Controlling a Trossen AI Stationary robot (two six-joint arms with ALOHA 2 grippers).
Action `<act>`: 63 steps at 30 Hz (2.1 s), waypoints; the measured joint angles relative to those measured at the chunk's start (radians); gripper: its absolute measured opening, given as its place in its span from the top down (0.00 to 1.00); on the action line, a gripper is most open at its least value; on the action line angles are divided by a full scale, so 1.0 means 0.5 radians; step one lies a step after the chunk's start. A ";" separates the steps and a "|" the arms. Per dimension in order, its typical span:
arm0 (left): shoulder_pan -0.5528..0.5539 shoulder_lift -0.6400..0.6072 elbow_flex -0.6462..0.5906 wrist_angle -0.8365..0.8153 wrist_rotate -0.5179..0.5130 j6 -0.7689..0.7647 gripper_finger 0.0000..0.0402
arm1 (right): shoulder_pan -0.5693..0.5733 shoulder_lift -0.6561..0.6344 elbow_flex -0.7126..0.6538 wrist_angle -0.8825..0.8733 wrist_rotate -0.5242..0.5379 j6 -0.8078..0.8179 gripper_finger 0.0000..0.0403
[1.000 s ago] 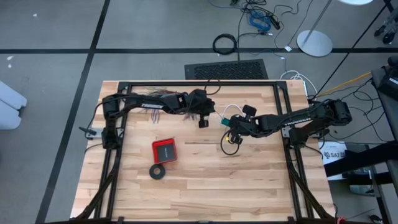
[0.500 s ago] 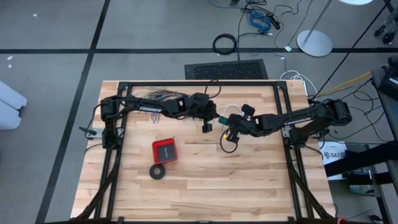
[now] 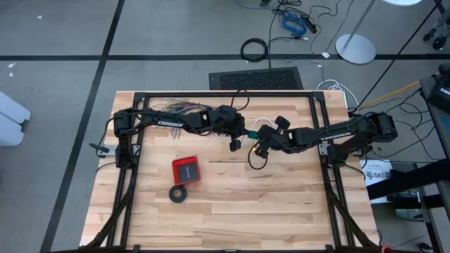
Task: Coil cords
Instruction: Coil the green wire onto the spool
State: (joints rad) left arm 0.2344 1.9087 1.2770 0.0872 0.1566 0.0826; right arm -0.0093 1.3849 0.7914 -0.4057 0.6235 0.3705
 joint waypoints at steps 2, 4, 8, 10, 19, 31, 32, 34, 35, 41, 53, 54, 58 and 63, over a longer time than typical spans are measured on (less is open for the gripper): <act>-0.002 0.000 0.000 0.004 0.000 -0.017 1.00 | -0.005 0.000 0.000 -0.001 0.004 0.001 1.00; -0.002 0.000 0.000 0.021 -0.001 -0.046 1.00 | -0.017 0.000 0.000 -0.002 0.017 0.013 1.00; -0.004 -0.008 0.000 0.034 -0.002 -0.043 1.00 | -0.039 0.000 0.001 0.005 0.052 0.028 1.00; -0.005 -0.013 0.001 0.026 -0.008 -0.017 1.00 | -0.045 0.000 0.001 0.018 0.038 0.027 1.00; -0.036 -0.024 0.001 -0.059 -0.110 0.295 0.98 | -0.049 0.000 0.001 0.061 -0.313 -0.087 1.00; -0.136 -0.024 0.001 -0.111 -0.279 0.599 0.96 | -0.059 0.000 0.001 0.085 -0.579 -0.157 1.00; -0.145 -0.024 0.001 -0.110 -0.295 0.625 0.96 | -0.059 0.000 0.001 0.083 -0.585 -0.157 1.00; -0.164 -0.031 0.001 -0.112 -0.332 0.653 0.95 | -0.061 0.000 0.001 0.087 -0.623 -0.159 1.00; -0.174 -0.037 0.001 -0.110 -0.352 0.667 0.94 | -0.061 -0.001 0.002 0.089 -0.632 -0.162 1.00; -0.218 -0.069 0.002 -0.096 -0.473 0.756 0.82 | -0.062 -0.001 0.004 0.137 -0.692 -0.192 1.00; -0.240 -0.073 0.002 -0.085 -0.564 0.810 0.67 | -0.075 -0.001 0.004 0.171 -0.792 -0.219 1.00; -0.240 -0.073 0.002 -0.084 -0.573 0.810 0.66 | -0.075 -0.001 0.004 0.171 -0.795 -0.219 1.00; -0.240 -0.073 0.002 -0.084 -0.609 0.850 0.65 | -0.086 -0.001 0.004 0.175 -0.869 -0.219 1.00; -0.242 -0.073 0.002 -0.083 -0.647 0.916 0.65 | -0.089 -0.001 0.004 0.181 -0.909 -0.219 1.00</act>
State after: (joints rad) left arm 0.1135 1.8721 1.2778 0.0456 -0.1668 0.5405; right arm -0.0539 1.3846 0.7933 -0.3154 0.1690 0.2610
